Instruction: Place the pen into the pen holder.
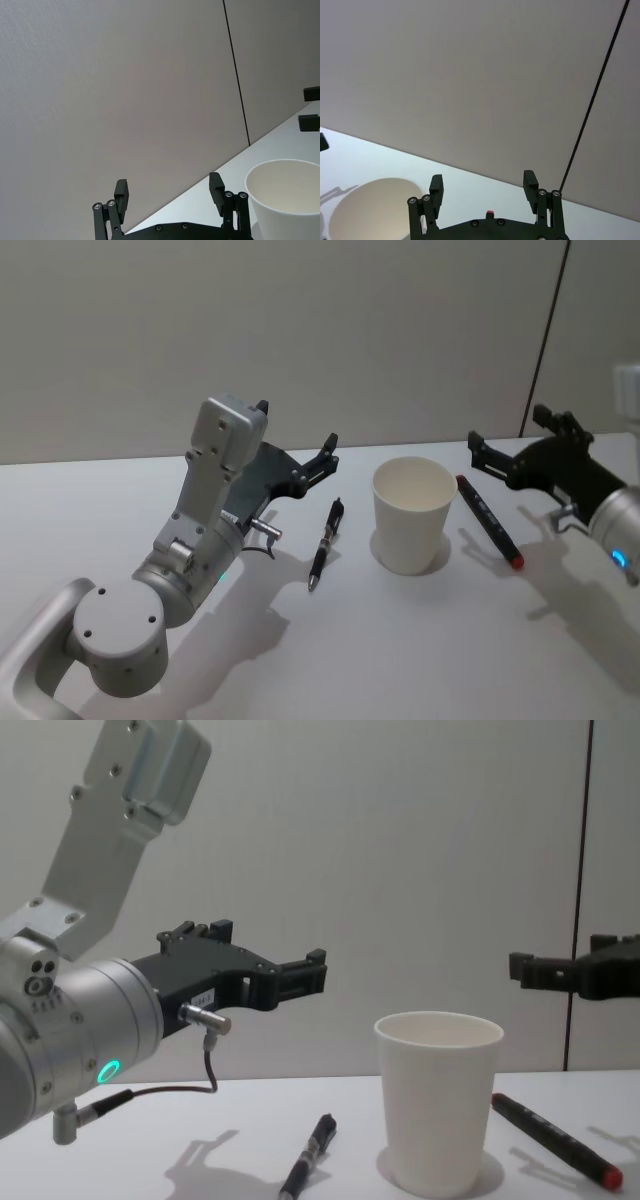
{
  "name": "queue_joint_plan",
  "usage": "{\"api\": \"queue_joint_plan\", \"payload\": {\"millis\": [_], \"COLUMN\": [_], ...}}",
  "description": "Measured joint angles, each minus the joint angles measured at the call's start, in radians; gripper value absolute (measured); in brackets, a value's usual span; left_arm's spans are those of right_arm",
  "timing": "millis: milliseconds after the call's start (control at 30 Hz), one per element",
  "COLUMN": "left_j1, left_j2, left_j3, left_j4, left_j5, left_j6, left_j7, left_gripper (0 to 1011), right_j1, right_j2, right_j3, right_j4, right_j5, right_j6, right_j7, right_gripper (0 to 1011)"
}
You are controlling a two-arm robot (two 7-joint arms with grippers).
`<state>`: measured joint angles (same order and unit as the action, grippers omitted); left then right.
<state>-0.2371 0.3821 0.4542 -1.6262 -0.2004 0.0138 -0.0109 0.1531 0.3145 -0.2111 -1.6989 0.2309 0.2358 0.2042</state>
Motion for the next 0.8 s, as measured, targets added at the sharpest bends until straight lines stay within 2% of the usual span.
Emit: {"api": "queue_joint_plan", "payload": {"millis": [367,633,800], "left_j1": [0.0,0.0,0.0], "left_j2": [0.0,0.0,0.0], "left_j3": [0.0,0.0,0.0], "left_j4": [0.0,0.0,0.0], "left_j5": [0.0,0.0,0.0], "left_j6": [0.0,0.0,0.0], "left_j7": [0.0,0.0,0.0], "left_gripper": [1002,1003,1003], "right_j1": [0.153,0.228,0.263], "right_j2": [0.006,0.006,-0.006], "right_j3": [0.03,0.038,0.03], "right_j4": [0.07,0.108,0.131], "right_j5": [-0.042,-0.075,-0.091], "right_j6": [0.208,0.303,0.363], "right_j7": [0.095,0.128,0.137], "right_gripper": [1001,1001,1001]}}
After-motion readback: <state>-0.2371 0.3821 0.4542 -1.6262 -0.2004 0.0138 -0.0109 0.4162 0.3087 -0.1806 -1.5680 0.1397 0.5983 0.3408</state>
